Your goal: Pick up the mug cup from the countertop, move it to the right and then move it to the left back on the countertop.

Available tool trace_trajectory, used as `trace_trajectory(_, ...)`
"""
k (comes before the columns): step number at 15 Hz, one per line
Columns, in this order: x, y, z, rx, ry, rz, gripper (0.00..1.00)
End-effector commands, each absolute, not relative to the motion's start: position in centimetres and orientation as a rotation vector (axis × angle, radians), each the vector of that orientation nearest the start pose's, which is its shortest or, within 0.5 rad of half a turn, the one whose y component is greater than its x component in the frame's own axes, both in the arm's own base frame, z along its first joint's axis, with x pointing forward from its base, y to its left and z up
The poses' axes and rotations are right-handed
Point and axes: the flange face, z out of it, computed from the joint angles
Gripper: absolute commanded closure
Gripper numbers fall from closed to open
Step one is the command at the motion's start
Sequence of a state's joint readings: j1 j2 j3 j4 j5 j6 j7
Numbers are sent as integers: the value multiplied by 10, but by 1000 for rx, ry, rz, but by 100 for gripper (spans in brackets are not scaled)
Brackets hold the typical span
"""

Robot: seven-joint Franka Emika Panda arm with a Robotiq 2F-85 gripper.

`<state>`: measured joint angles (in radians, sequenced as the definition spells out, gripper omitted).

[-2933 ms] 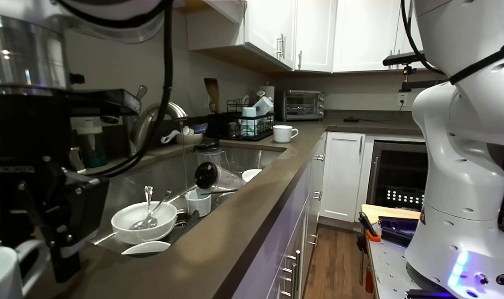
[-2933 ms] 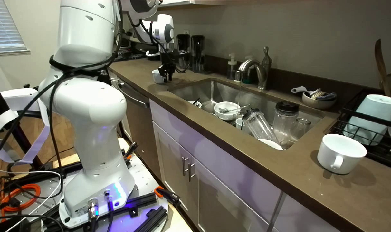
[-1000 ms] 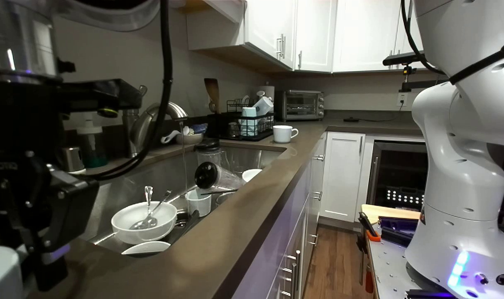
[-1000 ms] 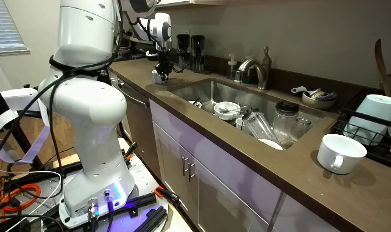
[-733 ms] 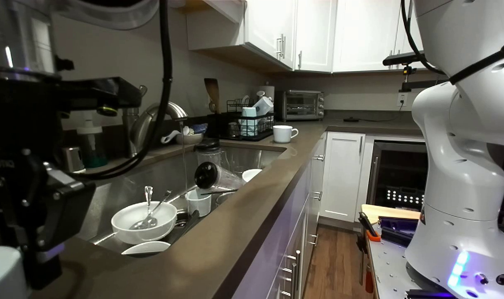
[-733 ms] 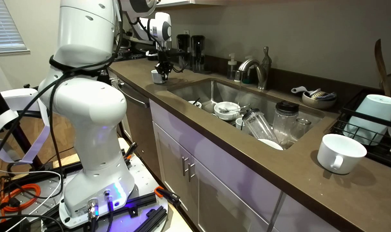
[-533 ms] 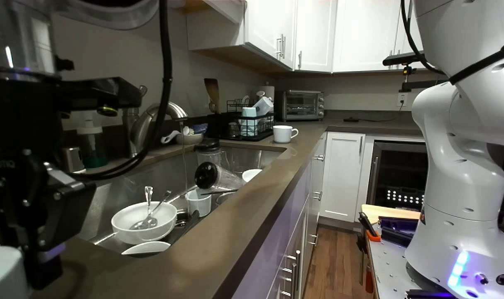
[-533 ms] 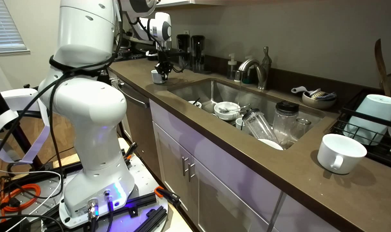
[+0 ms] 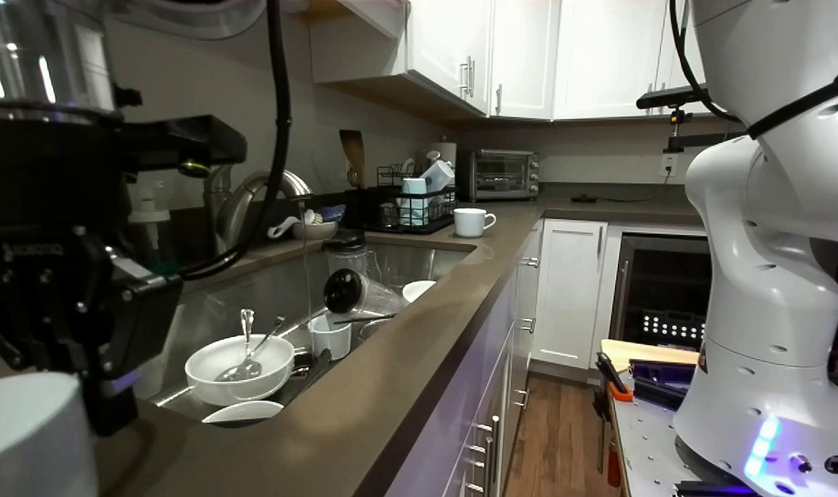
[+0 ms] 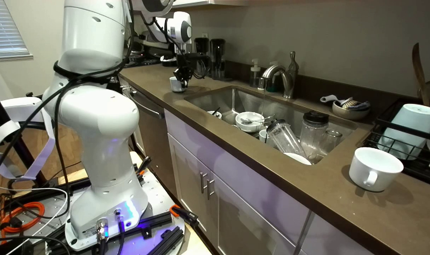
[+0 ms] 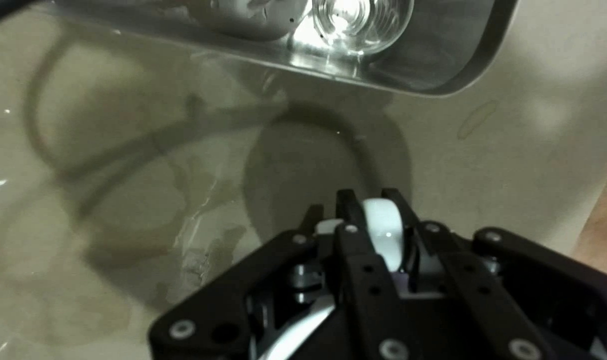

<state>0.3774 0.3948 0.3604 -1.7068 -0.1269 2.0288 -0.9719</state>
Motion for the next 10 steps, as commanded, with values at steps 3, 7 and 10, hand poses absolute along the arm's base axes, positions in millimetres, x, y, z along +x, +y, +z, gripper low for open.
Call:
trace_trajectory(3,524,361,409,2164,2261,-25,94)
trace_trajectory(7,547,306,426,2307,2090,21,94)
trace_trajectory(10,555,265,432,2396,1972,23,94)
